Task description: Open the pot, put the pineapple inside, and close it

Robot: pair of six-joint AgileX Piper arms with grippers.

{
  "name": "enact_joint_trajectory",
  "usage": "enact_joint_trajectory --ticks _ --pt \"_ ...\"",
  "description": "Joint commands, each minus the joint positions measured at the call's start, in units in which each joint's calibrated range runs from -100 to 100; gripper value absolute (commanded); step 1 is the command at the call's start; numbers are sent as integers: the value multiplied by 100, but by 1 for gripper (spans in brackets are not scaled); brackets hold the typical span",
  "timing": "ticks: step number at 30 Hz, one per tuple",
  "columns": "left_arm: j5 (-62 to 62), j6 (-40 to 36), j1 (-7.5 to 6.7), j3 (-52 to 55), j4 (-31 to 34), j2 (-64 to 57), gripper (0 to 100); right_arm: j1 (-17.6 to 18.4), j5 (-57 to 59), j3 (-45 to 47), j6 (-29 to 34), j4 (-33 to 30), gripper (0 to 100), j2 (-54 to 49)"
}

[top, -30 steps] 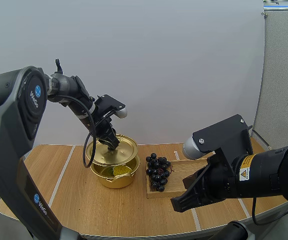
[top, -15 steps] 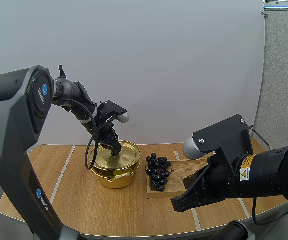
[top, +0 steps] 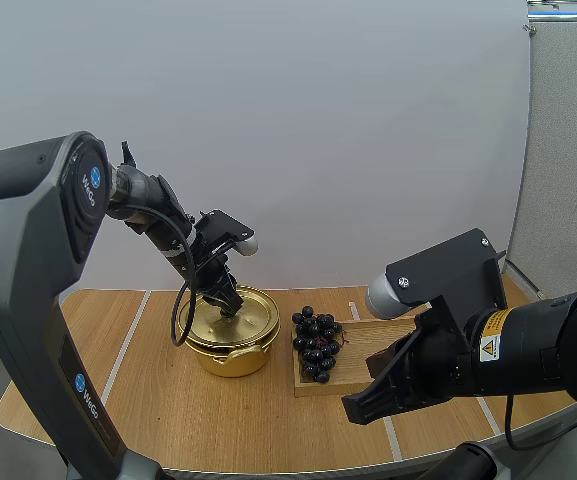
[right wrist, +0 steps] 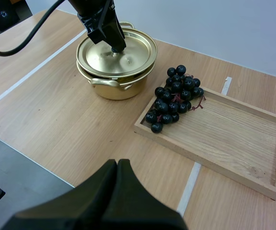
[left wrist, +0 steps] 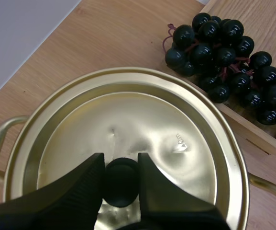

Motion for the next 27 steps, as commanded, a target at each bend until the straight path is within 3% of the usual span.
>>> enact_joint_trajectory --ticks 1,21,24,27 --pt "397 37 9 34 -100 -6 0 -1 8 7 -6 -35 0 -47" --pt "510 25 9 34 -100 -6 1 -1 8 7 -6 -35 0 -47" --pt "662 88 9 34 -100 -6 14 -1 8 7 -6 -35 0 -47" --pt "826 108 9 34 -100 -6 49 -1 8 7 -6 -35 0 -47"
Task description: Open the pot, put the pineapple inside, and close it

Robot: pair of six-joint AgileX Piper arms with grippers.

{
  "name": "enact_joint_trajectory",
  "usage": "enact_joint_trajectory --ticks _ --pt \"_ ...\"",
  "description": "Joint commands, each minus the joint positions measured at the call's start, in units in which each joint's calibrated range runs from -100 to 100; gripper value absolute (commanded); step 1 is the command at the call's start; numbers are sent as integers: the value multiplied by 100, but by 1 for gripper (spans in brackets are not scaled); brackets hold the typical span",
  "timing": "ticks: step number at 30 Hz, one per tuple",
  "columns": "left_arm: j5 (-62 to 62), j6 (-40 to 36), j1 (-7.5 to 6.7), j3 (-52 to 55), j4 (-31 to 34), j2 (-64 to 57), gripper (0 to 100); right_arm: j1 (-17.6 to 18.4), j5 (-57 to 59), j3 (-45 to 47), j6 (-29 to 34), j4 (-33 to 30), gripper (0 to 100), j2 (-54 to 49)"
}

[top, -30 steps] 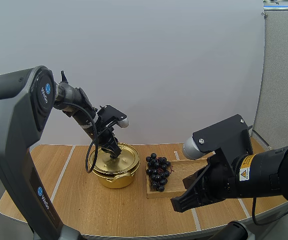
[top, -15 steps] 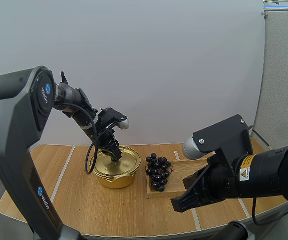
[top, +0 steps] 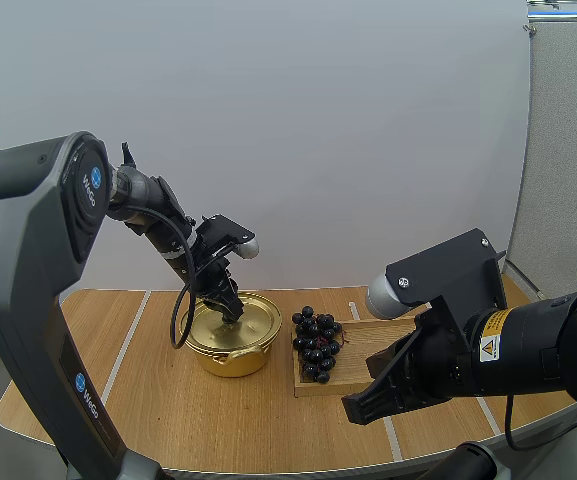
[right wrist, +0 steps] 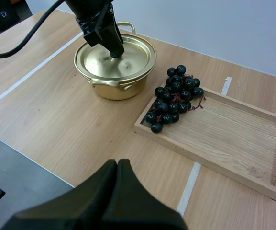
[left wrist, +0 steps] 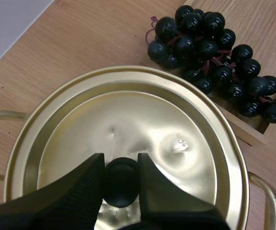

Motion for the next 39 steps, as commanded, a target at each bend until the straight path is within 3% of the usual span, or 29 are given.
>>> enact_joint_trajectory --ticks 1,4,16,23,39 --pt "318 51 9 20 -100 -6 63 -1 8 7 -6 -35 0 -47" --pt "318 -101 9 20 -100 -6 100 -1 8 7 -6 -35 0 -47" --pt "796 -428 9 -357 -63 -627 100 -1 8 7 -6 -35 0 -47" --pt "1981 -791 9 -1338 132 -1714 100 -1 8 7 -6 -35 0 -47" --pt "2006 -972 9 -3642 153 -4422 100 -1 8 7 -6 -35 0 -47"
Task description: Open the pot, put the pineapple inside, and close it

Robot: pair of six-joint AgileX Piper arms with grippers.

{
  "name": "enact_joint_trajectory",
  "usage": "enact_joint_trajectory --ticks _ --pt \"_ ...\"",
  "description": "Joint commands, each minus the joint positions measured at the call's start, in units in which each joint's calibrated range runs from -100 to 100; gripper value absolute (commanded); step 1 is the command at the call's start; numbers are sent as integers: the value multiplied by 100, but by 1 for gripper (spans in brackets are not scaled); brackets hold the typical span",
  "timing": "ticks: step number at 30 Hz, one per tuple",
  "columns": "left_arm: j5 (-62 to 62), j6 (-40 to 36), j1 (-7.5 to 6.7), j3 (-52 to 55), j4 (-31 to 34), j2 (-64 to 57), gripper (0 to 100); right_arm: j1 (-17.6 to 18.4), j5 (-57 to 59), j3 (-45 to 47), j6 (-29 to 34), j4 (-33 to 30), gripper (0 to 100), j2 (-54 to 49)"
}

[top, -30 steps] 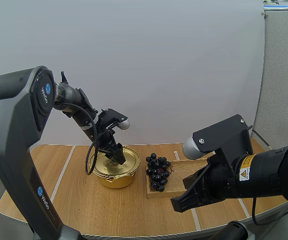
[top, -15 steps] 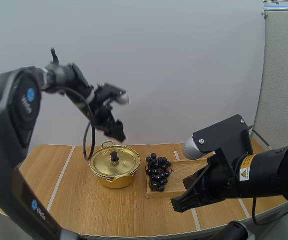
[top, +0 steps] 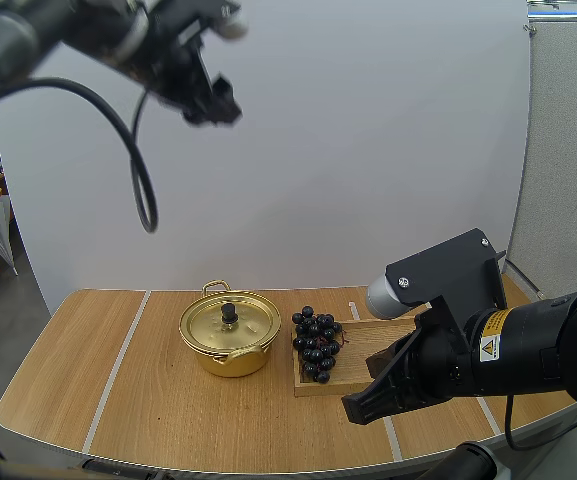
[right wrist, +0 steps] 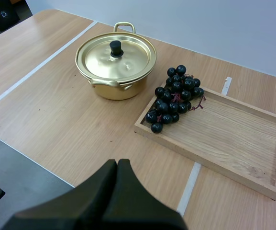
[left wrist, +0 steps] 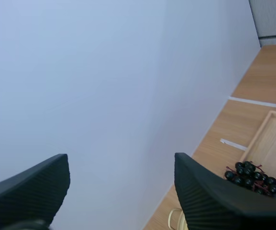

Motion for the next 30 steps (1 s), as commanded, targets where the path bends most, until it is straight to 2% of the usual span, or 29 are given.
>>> enact_joint_trajectory --ticks 1,7,14,17,21,25,30 --pt "109 -124 9 -660 -14 -1043 100 -1 0 7 -6 -35 0 -47" --pt "109 -293 9 -692 2 -1963 100 -1 0 7 -6 -35 0 -47" --pt "109 -1026 9 -692 558 -2693 99 -1 0 7 -6 -35 0 -47" --pt "109 -1267 9 -692 857 -2882 67 -1 0 7 -6 -35 0 -47" --pt "109 -1508 9 -692 1345 -3141 30 -18 0 7 -6 -35 0 -47" --pt "109 -1553 9 -404 1521 -3500 0 -192 0 7 -6 -24 0 -47" --pt "109 -1507 9 451 1526 -4069 0 -444 0 7 -6 186 0 -47"
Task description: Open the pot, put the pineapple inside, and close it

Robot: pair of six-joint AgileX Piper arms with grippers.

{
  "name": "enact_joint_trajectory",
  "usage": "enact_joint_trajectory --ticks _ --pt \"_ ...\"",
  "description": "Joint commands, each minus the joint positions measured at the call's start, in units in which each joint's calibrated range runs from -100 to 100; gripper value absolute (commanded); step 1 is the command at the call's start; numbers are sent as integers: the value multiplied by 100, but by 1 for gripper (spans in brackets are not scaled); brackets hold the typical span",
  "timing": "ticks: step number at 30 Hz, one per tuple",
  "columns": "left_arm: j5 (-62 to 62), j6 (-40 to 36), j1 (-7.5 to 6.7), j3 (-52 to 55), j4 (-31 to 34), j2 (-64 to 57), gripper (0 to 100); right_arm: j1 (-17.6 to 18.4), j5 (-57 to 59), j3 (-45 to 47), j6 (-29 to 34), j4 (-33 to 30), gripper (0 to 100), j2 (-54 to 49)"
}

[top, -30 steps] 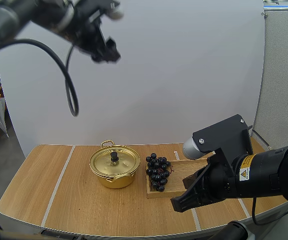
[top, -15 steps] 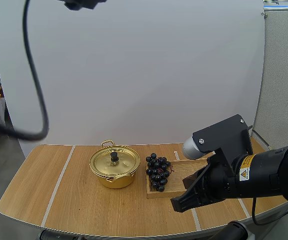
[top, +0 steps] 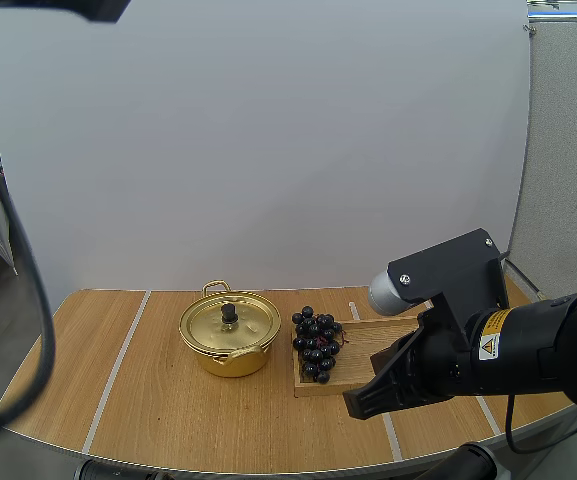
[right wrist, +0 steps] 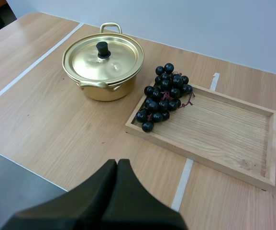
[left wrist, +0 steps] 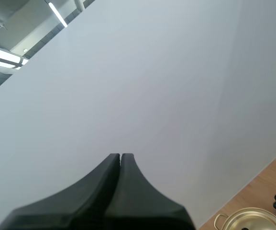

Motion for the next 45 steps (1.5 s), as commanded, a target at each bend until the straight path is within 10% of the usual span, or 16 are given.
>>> enact_joint_trajectory --ticks 1,12,30,45 --pt "26 -53 9 1183 97 -803 0 -361 0 7 -6 283 0 -47" --pt "-143 -130 9 3445 -583 -2101 0 -838 -1003 7 -6 485 0 -47" --pt "-5132 -2342 9 6513 -692 -3151 0 -1162 -5849 61 -6 -460 0 -820" --pt "-6545 -1974 97 8080 -600 -3330 0 -1503 -7533 1439 -155 -588 0 -820"
